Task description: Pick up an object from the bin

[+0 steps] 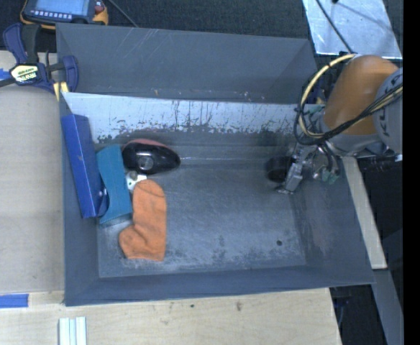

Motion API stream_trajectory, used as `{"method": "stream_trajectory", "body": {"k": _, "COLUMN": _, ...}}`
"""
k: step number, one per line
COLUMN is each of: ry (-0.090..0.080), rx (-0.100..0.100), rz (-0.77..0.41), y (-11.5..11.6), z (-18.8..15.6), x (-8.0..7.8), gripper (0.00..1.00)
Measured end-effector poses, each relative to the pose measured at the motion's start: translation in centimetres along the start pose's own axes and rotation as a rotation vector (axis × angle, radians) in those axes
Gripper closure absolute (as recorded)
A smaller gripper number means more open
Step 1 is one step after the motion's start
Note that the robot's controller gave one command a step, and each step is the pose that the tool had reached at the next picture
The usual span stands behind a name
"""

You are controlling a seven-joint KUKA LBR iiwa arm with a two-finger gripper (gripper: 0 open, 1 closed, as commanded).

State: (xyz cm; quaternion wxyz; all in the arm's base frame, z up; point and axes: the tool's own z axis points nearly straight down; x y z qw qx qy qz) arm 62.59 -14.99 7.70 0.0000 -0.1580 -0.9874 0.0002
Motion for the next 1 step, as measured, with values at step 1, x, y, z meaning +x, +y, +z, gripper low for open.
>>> {"method": "stream_trajectory", "body": {"k": 1, "ry": -0.003, "rx": 0.0, "rz": 0.0, "y": 0.0, "z": -0.99, "x": -0.08, "gripper": 1.0}}
